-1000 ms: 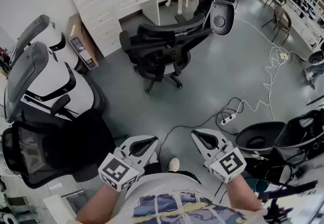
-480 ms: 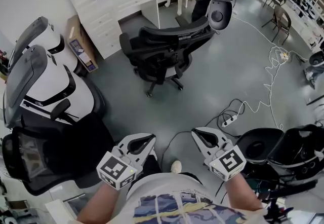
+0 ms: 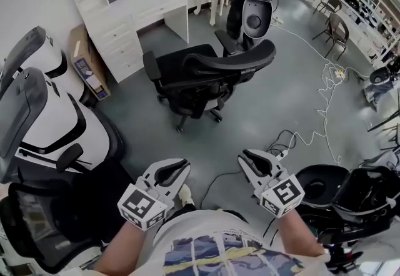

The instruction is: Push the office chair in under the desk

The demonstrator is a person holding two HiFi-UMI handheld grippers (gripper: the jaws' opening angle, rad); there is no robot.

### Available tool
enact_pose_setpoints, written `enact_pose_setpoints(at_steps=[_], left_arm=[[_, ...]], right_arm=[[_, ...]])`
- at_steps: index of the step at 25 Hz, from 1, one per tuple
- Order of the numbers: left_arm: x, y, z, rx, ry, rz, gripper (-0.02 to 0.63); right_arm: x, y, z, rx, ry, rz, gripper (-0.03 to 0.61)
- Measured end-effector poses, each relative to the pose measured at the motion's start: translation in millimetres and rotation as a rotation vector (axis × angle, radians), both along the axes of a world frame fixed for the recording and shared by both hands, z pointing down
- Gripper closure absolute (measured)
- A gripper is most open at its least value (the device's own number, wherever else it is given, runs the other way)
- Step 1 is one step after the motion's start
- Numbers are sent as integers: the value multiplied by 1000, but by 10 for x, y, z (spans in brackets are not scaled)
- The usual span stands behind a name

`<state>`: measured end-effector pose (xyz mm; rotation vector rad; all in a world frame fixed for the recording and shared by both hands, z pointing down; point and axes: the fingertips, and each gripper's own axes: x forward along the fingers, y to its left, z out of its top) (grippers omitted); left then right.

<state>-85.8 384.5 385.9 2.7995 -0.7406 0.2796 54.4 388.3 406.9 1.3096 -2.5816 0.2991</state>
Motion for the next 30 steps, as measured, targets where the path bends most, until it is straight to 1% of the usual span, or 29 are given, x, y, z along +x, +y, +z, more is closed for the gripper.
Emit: enact_pose_setpoints(at_steps=[1,2,3,7,12,16,19,23,28,30], left_arm=[[-45,-83,2,3,4,6,589],[-92,-163,4,6,9,13,574],[-142,-238,11,8,11,20,549],[-334,-491,117,3,-5,44,528],[-447,-760,268,3,-32,51,508],[-438,-997,335,9,-48,45,482],[-430,-1187,374,9,-60,34,469],[-441,-1444,400,9,-82,1,459],[-346,-1705,412,8,-112,-8,451],[-299,-1800,423,4,-128,-13,448]], right_arm=[[-19,-89,2,-4,0,19,445],[-42,-173,4,-8,0,35,414],[-66,-250,7,-12,3,51,414],[-103,-497,26,-7,29,134,414],[-4,-747,16,-6,44,242,364],[179,-968,-13,-14,40,314,338],[338,-1153,13,-20,24,344,330],[518,-1461,37,-31,-24,381,314],[686,-1782,53,-29,-63,403,295],[725,-1878,70,-28,-64,401,288]])
